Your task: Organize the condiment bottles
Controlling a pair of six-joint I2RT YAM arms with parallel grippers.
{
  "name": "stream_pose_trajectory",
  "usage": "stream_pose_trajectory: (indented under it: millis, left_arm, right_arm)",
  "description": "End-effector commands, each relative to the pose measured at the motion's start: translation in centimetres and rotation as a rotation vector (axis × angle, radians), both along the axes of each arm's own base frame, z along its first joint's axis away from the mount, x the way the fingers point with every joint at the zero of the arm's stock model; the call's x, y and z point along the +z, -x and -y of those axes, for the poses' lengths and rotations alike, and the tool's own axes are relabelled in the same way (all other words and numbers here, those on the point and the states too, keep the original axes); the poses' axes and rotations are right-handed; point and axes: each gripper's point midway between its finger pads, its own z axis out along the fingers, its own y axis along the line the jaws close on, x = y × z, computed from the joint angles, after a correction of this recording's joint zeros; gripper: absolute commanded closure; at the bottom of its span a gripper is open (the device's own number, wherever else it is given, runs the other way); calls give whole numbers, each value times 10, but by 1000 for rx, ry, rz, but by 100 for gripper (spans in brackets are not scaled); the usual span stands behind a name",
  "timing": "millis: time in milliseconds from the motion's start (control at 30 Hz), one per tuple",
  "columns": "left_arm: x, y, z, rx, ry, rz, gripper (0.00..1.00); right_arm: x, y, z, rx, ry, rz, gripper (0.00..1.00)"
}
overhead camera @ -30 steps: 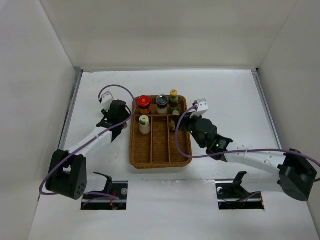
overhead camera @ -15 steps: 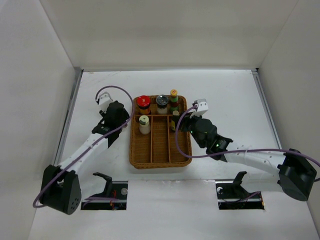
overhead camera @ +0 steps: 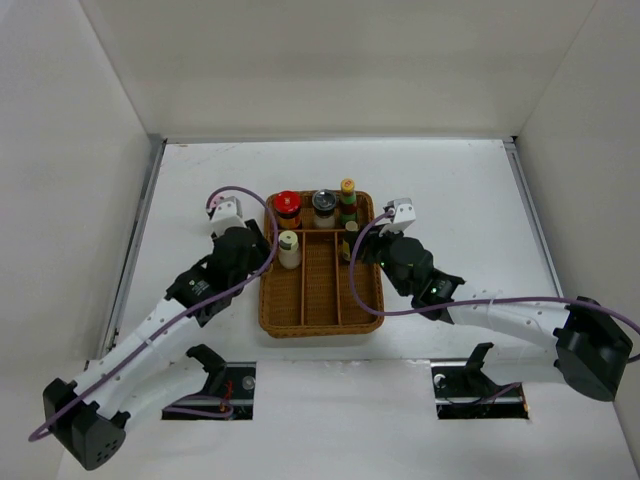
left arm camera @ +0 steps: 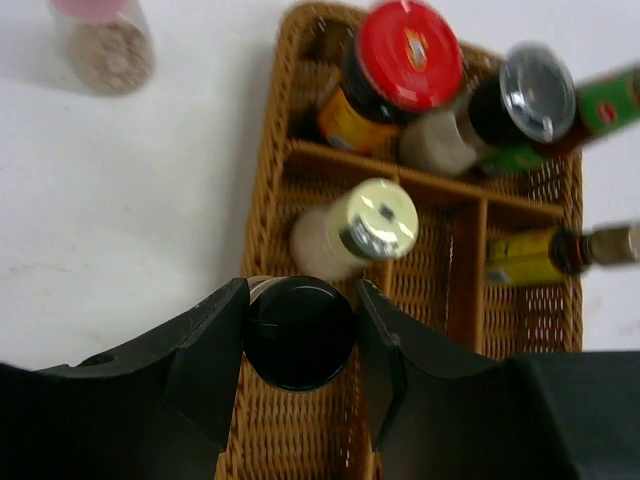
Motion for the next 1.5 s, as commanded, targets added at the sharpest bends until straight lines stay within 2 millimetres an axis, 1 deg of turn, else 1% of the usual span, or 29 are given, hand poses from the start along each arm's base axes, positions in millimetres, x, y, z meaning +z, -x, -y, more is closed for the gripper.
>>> stream_pose_trajectory:
  millis: [0, 100, 167, 300, 467, 600, 667, 767, 867, 967, 1067, 1200, 1333, 1400, 1467]
  left_arm:
    - [0, 20, 18, -82, -1, -44, 73]
    - [-3, 29, 38, -144, 22, -51, 73]
    - [-5, 32, 52, -179, 40, -34, 73]
    - [-25, 32, 69, -216, 19, -52, 72]
    - [-53, 29, 76, -229, -35, -78, 72]
    - [-62, 30, 78, -236, -56, -95, 71]
    - [-66, 32, 78, -237, -57, -101, 68]
    - [-66, 32, 78, -236, -49, -96, 57]
    - [-63, 30, 72, -216, -50, -81, 48]
    - [-56, 29, 67, -204, -55, -70, 44]
    - [-52, 28, 62, -194, -71, -58, 43]
    - [-40, 27, 52, -174, -105, -40, 42]
    - [-24, 22, 28, -126, -181, -4, 42]
    - [-17, 17, 9, -68, -217, 12, 42]
    - [-5, 6, -13, 31, -206, 51, 41]
  right_arm:
    - [19, -6, 4, -28, -55, 47, 39]
    - [19, -6, 4, -28, -52, 45, 39]
    - [19, -5, 3, -27, -52, 45, 39]
    - [19, -6, 4, -30, -52, 45, 39]
    - [18, -6, 5, -31, -51, 44, 39]
    - [18, -7, 5, -33, -52, 45, 39]
    - [17, -7, 5, -33, -48, 42, 39]
    - [15, -8, 4, -34, -47, 42, 39]
    - [16, -8, 5, -34, -47, 41, 39]
    - [15, -9, 6, -37, -45, 40, 39]
    - [16, -8, 6, -37, -48, 42, 39]
    - [15, -9, 6, -37, -45, 40, 39]
    - [15, -9, 6, -37, -43, 39, 39]
    - [17, -8, 6, -36, -47, 43, 39]
    - [17, -8, 7, -36, -51, 41, 38]
